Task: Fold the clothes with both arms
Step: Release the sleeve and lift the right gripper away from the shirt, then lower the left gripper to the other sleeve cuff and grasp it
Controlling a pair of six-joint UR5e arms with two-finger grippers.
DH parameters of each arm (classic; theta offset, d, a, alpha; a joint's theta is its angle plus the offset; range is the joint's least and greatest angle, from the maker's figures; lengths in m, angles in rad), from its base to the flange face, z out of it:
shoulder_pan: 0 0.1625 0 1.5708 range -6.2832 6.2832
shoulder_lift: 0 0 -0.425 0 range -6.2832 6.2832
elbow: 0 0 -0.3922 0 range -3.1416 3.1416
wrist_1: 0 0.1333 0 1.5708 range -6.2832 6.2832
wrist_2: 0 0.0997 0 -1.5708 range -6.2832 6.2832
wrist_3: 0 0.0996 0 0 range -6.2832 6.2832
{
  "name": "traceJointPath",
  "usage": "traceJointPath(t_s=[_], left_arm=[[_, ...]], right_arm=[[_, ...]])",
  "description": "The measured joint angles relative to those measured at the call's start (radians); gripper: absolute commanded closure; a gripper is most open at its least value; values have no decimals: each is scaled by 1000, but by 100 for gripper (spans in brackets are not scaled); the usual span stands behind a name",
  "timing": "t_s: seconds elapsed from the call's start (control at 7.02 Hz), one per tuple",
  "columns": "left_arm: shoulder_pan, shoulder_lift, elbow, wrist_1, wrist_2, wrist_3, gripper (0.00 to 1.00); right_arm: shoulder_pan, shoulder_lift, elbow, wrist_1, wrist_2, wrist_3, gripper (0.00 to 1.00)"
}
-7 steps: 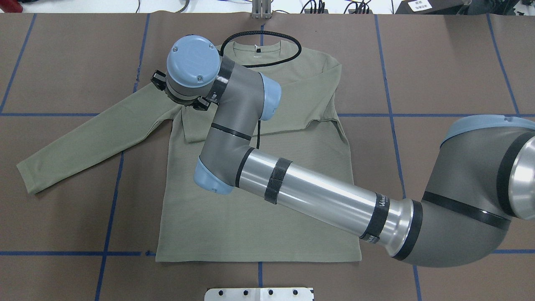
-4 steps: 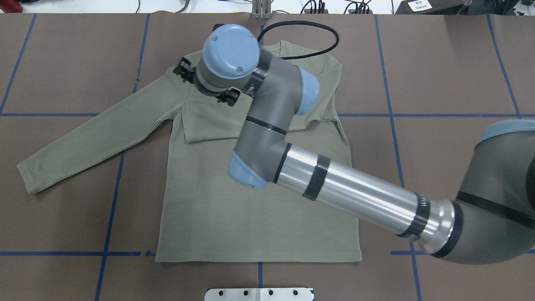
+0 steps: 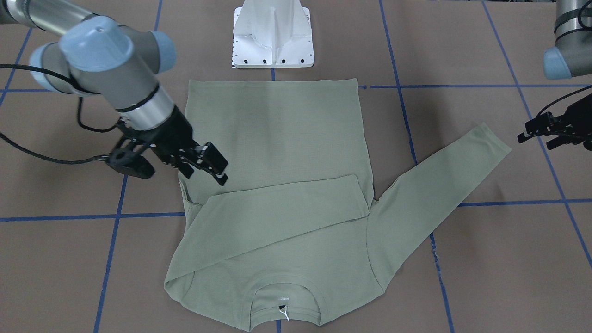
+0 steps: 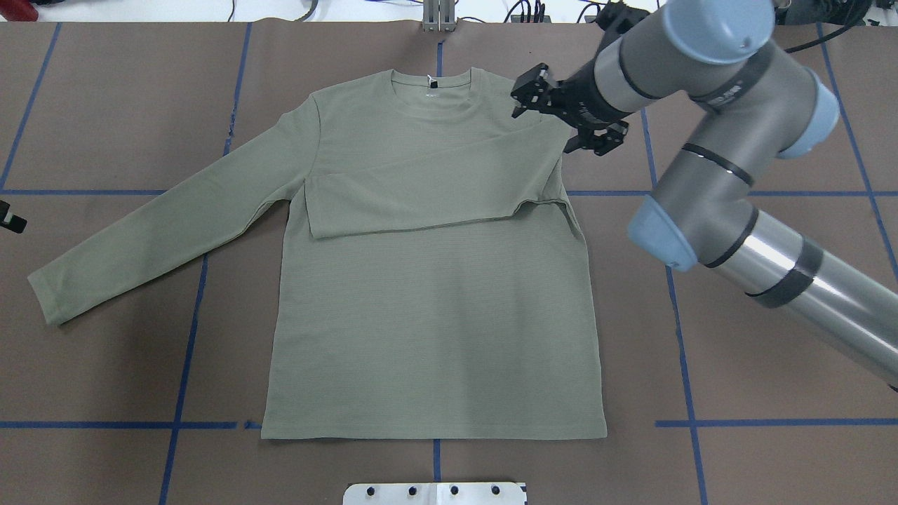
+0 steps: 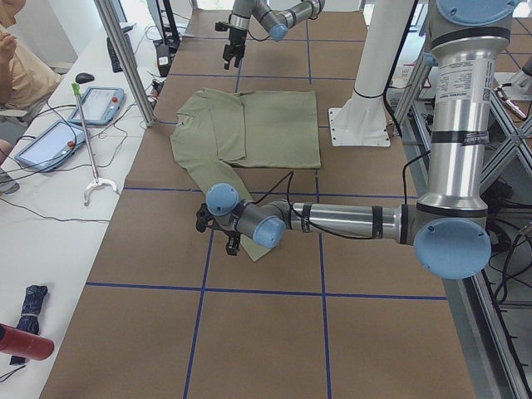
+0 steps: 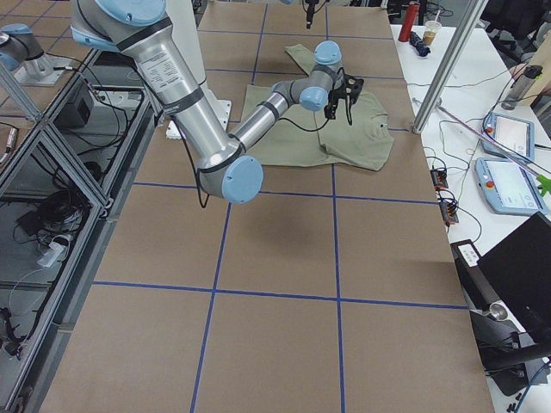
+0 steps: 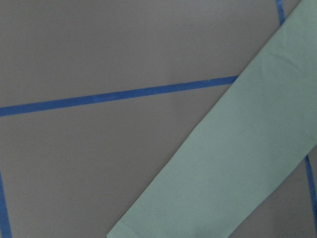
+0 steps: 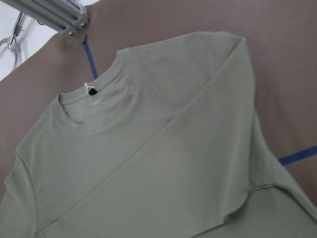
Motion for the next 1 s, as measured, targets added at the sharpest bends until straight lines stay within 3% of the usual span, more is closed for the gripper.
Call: traceJointPath(t_s=[0.28,1.0], left_arm=[[74,-6,32,-19,18,-65,7],[138,-7,109,-43,62,-74,15]], right_arm=[[46,-82,51,1,51,-54,0],[48,-110,56,3,40,-63,0]])
